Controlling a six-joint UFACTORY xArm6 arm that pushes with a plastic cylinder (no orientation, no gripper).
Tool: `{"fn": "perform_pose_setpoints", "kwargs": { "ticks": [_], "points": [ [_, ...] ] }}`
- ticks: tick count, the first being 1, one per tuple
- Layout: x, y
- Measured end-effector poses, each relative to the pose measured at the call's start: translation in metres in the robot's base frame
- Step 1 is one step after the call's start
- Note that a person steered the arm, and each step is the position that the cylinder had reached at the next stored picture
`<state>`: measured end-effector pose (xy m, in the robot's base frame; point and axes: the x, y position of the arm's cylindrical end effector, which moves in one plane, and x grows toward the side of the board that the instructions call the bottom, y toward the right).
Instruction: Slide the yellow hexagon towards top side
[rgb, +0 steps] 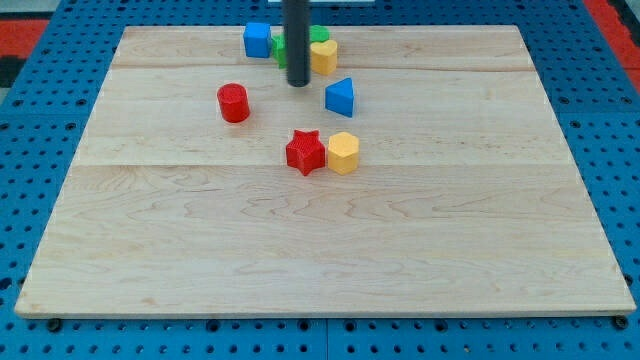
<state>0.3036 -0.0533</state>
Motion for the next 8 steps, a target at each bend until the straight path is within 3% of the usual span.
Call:
{"fn": "perform_pose_setpoints", "kwargs": {
  "ticks": [2,3,5,8],
  "points": [
    [-0.080,-0.112],
    [-0.111,-0.119],
    [-0.112,-0.063],
    [-0.111,-0.037]
  ]
}}
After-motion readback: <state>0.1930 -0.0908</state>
